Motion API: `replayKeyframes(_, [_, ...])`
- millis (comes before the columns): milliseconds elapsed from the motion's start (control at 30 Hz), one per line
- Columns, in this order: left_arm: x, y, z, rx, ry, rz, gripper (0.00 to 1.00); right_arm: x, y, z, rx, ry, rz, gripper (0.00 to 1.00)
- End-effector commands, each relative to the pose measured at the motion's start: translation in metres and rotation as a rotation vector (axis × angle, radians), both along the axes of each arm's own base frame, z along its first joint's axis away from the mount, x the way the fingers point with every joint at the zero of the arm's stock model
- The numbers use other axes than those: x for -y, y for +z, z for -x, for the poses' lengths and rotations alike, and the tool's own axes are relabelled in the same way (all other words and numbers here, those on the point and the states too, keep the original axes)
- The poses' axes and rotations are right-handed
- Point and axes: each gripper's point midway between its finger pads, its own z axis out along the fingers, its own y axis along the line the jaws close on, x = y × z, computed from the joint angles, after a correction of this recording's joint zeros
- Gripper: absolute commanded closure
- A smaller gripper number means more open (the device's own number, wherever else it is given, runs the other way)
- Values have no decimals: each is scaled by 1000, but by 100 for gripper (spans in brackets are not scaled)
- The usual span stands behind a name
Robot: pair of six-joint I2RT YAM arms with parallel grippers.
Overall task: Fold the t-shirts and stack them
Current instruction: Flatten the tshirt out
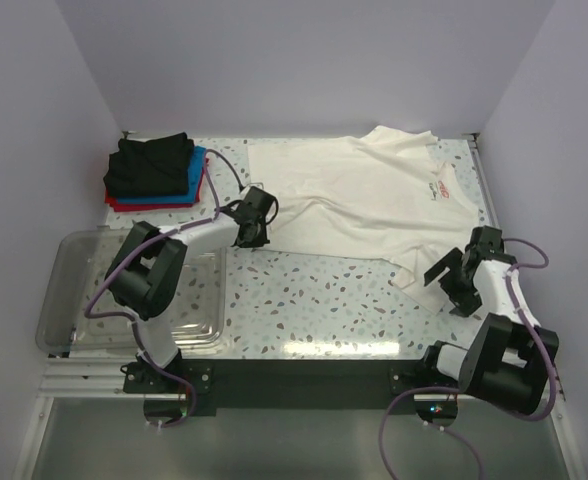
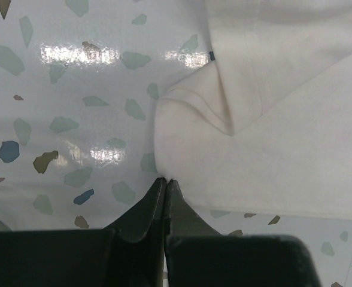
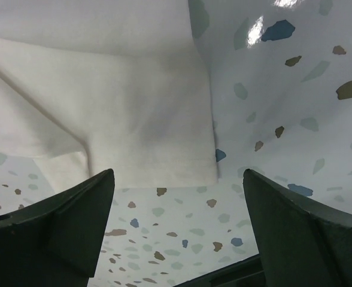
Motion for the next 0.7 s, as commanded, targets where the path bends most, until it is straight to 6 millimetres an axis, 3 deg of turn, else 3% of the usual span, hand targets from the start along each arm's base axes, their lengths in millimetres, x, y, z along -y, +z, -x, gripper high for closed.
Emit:
replayKeyframes(0, [2,27,-10,59,-14,13,100,-12,-4,3,24,-67,-63,9])
replayKeyframes(233, [12,39,-17,97,-27,63,100,-5,-7,15,-23,-82,-11,20])
replayKeyframes(400, [19,35,-15,93,-25,116,100,5,-5,23,-81,-103,38,25])
replayKeyframes(667, [19,38,-12,115,-33,137,100,10,-20,30,-145,-130,62,33])
